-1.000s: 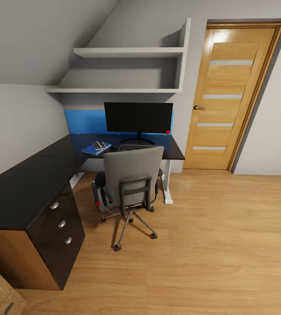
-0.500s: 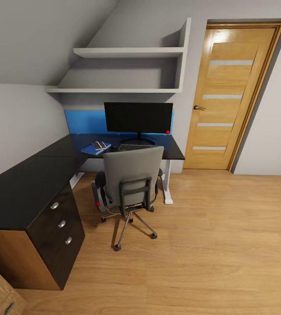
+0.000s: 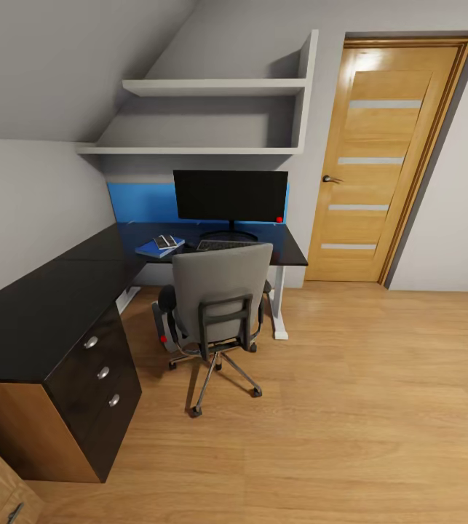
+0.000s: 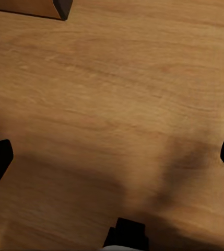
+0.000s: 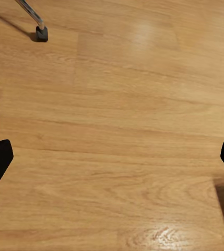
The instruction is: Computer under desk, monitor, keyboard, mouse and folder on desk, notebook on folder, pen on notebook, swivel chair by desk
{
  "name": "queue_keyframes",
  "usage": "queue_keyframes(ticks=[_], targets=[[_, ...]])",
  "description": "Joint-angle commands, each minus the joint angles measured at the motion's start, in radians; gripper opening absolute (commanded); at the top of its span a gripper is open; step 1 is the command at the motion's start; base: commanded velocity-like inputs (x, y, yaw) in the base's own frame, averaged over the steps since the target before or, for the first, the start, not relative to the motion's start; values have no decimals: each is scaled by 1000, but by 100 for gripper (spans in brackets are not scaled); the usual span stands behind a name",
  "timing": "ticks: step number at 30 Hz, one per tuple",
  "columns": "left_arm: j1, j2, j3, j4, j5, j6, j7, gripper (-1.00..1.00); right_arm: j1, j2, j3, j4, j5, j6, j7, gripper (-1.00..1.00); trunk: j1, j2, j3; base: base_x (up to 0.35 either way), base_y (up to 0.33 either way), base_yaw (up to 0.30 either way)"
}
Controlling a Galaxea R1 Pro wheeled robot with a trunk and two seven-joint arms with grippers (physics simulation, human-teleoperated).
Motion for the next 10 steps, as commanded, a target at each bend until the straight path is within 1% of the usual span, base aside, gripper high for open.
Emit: queue_keyframes(ticks=[1, 4, 10], targets=[[-1, -3, -7, 0, 4, -2, 7, 100, -1, 1, 9, 2, -4, -3, -5, 100, 0, 0, -1, 0, 0, 0], [-1, -12, -7, 0, 5, -2, 7, 100, -1, 1, 9, 2, -4, -3, -5, 100, 0, 0, -1, 0, 0, 0], [-1, -16, -6, 1, 5, -2, 8, 100, -1, 1, 9, 2, -4, -3, -5, 100, 0, 0, -1, 0, 0, 0]])
